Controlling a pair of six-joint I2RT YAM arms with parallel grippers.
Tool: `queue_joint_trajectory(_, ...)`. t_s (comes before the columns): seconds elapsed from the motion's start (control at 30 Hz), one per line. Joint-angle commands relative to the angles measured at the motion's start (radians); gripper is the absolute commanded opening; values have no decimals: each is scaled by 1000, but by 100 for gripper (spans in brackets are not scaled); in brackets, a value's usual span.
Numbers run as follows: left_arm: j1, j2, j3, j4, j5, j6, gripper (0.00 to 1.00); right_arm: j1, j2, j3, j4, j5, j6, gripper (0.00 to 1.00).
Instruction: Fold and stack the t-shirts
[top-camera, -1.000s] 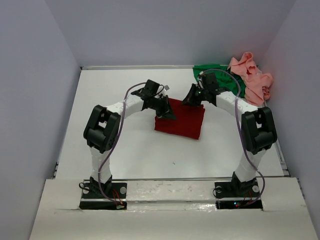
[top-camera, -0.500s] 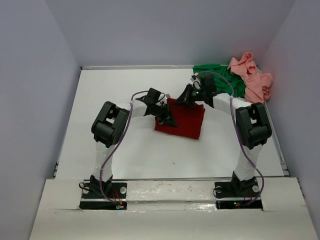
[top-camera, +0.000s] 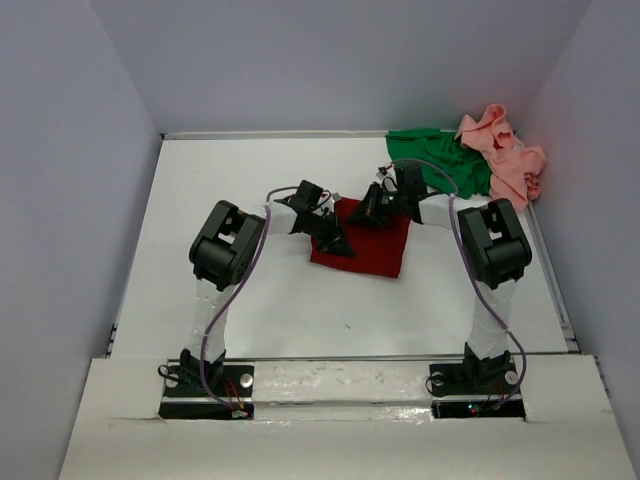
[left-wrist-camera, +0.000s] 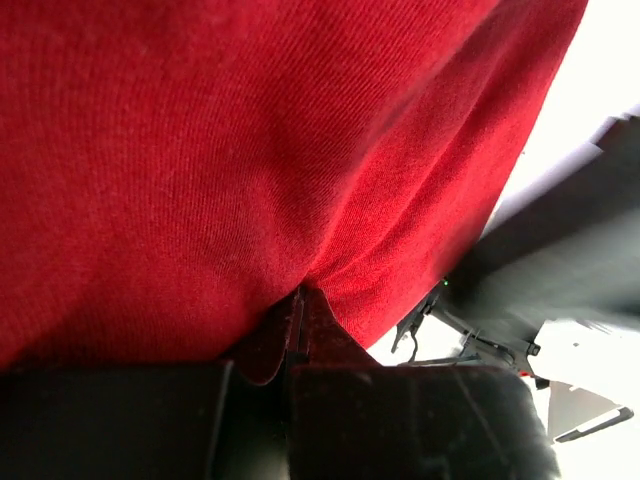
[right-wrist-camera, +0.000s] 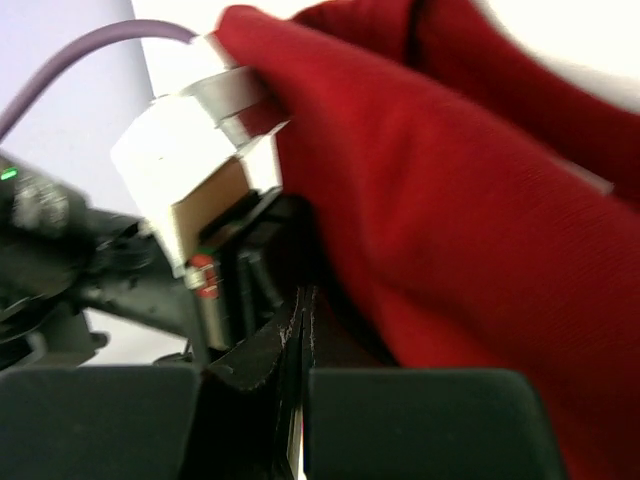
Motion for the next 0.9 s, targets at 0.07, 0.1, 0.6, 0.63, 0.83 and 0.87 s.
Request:
queue_joint_trajectory(0.07,-7,-37,-80,-48,-110,37,0,-21,83,18,112,-16,-27,0)
queue_joint_trajectory(0.1,-5,-46,-86,-54,-113,40,0,-22,92,22,118,-16,-29,0)
queue_joint_trajectory(0.6,-5,-143,-202,-95,-154,54,0,-100,273,178,175,7,-70,0)
queue_joint_trajectory(0.63,-5,-144,-204,-95,-153,55,0,-110,280,179,175,9,-72,0)
queue_joint_trajectory(0.83,-7,-147,-207,-104,-148,60,0,-132,345,356,144,-14,-52,0)
queue_joint_trajectory(0.87,-7,-147,-199,-109,-150,61,0,-132,349,417,118,-19,-52,0)
